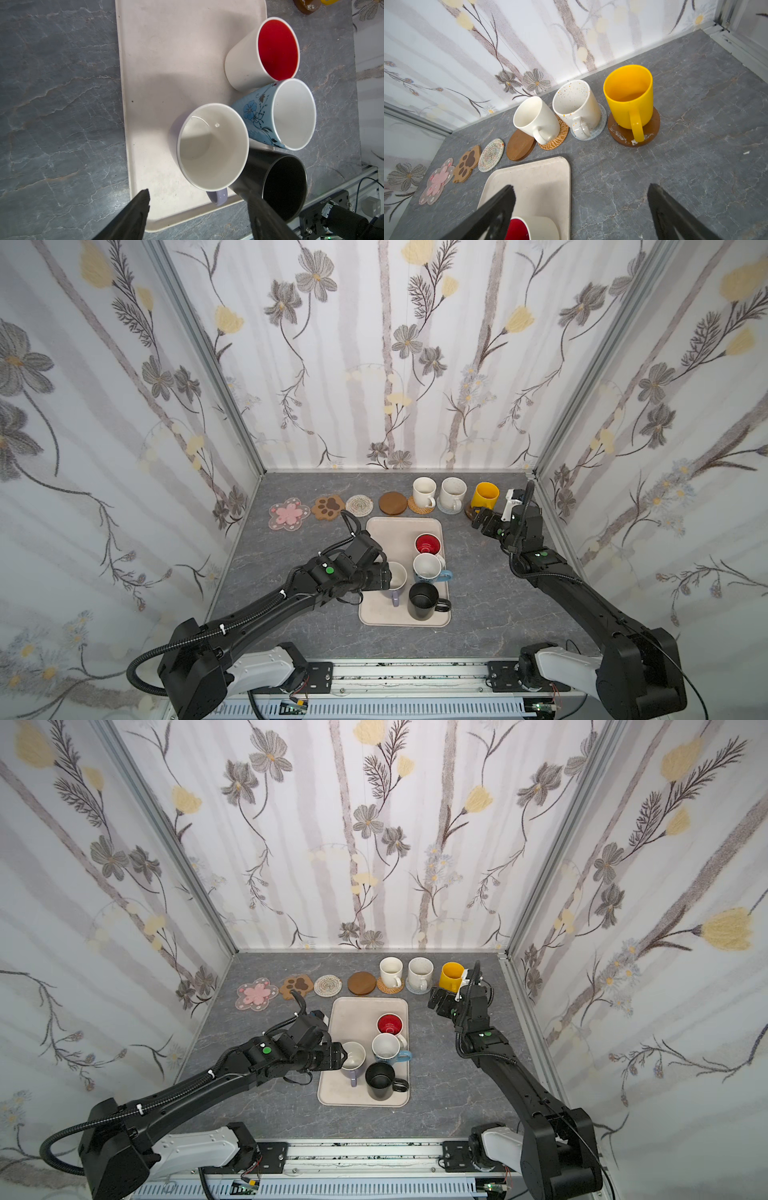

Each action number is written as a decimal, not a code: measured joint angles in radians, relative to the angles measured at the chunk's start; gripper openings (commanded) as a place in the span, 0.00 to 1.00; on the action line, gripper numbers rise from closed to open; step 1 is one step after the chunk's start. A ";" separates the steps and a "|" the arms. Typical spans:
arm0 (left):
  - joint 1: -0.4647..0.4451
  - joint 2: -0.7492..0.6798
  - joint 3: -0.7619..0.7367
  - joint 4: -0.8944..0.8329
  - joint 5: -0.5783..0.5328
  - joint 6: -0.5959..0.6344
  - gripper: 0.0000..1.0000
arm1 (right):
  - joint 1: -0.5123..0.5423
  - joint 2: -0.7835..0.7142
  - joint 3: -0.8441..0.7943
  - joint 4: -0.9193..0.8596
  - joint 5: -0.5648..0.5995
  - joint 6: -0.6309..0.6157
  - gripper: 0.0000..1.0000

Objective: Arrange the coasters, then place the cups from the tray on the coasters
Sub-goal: 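Close the left gripper on the rim of the lavender-handled white mug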

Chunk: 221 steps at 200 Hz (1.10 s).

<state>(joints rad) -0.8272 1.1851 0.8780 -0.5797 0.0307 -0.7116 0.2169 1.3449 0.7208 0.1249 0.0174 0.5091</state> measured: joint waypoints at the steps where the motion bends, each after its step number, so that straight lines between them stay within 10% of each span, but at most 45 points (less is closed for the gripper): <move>1: -0.001 0.000 0.000 0.000 0.000 -0.001 0.73 | -0.001 0.000 -0.002 0.002 -0.002 0.002 1.00; 221: -0.134 0.242 0.028 0.011 -0.045 -0.127 0.53 | -0.017 -0.073 -0.076 0.103 -0.019 0.066 1.00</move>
<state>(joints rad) -0.9611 1.4269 0.9058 -0.5690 -0.0139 -0.8391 0.1997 1.2720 0.6449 0.2276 -0.0017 0.5755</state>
